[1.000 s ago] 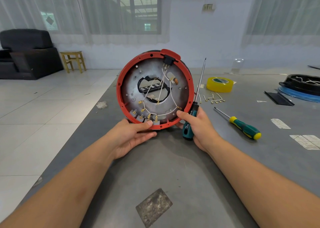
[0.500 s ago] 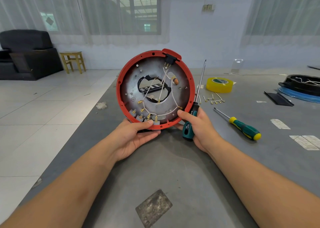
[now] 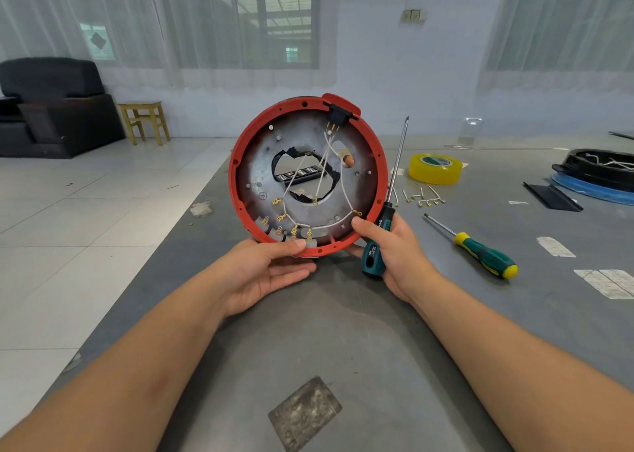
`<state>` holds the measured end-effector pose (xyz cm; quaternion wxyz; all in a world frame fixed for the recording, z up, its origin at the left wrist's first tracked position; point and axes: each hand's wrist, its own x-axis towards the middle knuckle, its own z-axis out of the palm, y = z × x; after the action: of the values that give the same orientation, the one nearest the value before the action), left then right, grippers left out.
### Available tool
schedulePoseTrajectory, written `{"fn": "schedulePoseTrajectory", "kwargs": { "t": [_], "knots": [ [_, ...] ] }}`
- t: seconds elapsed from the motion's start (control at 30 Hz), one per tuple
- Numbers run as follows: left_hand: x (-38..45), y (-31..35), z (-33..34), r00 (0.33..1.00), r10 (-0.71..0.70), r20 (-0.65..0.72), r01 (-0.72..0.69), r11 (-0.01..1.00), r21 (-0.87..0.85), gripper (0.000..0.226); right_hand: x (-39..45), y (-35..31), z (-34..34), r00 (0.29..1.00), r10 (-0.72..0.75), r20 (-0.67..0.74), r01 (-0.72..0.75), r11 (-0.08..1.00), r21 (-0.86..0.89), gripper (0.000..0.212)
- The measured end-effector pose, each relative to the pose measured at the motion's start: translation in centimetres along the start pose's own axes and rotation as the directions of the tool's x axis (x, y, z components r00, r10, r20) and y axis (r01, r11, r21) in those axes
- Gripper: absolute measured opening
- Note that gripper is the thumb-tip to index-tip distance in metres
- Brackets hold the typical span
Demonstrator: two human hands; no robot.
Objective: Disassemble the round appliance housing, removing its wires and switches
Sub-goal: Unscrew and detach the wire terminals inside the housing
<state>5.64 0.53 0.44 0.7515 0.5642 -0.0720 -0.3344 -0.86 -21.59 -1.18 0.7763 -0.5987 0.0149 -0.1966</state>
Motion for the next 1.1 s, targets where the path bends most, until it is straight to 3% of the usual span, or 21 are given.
{"fn": "schedulePoseTrajectory", "kwargs": {
  "t": [0.13, 0.37, 0.83, 1.0, 1.1],
  "knots": [
    [0.22, -0.09, -0.14, 0.999, -0.043, 0.027, 0.045, 0.996, -0.08, 0.03, -0.01, -0.01, 0.01, 1.0, 0.003, 0.019, -0.002, 1.0, -0.007, 0.026],
    [0.61, -0.05, -0.52, 0.996, -0.082, 0.018, 0.084, 0.991, -0.105, 0.024, 0.01, 0.22, 0.22, 1.0, 0.001, 0.025, 0.0, 1.0, -0.013, 0.028],
    [0.69, -0.16, -0.9, 0.996, -0.085, 0.036, 0.089, 0.988, -0.13, 0.029, 0.0, 0.12, 0.12, 0.999, 0.005, 0.053, -0.003, 1.0, -0.03, 0.025],
    [0.87, -0.34, -0.88, 0.998, -0.057, 0.019, 0.059, 0.992, -0.114, 0.028, -0.05, 0.17, 0.29, 0.998, 0.003, 0.067, 0.001, 0.998, -0.061, 0.015],
    [1.02, -0.29, -0.94, 0.999, -0.039, -0.004, 0.039, 0.994, -0.104, 0.028, -0.06, 0.21, 0.58, 1.0, 0.014, 0.008, -0.013, 0.987, -0.161, 0.033]
  ]
}}
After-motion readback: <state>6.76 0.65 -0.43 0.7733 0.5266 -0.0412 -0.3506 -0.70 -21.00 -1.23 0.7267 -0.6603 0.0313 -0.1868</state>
